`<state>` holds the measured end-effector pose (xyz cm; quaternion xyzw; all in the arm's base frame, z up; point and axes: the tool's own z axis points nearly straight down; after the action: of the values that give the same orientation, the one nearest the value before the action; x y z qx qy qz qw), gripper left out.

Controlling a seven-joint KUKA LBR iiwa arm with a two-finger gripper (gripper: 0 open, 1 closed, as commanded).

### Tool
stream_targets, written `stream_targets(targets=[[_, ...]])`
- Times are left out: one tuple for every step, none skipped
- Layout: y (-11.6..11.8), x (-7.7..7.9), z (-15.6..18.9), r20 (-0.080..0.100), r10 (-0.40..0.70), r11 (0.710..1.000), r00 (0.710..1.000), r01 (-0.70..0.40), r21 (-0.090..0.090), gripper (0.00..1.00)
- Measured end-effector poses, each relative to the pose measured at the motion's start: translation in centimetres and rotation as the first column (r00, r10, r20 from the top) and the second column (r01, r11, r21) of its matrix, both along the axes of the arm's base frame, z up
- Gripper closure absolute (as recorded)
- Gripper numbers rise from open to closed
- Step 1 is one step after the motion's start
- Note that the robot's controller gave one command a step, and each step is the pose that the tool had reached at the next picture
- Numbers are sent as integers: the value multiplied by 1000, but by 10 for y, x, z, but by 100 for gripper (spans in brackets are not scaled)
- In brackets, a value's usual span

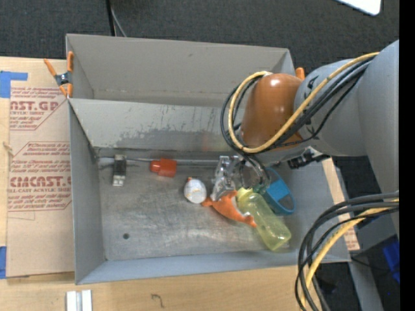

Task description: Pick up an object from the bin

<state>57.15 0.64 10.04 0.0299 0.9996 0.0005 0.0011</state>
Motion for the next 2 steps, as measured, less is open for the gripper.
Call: stream_targets(targets=[[3, -8, 10, -2, -7, 1000, 1000, 7, 0, 100], [4, -10, 30, 0, 10, 1000, 1000, -10, 0, 100]])
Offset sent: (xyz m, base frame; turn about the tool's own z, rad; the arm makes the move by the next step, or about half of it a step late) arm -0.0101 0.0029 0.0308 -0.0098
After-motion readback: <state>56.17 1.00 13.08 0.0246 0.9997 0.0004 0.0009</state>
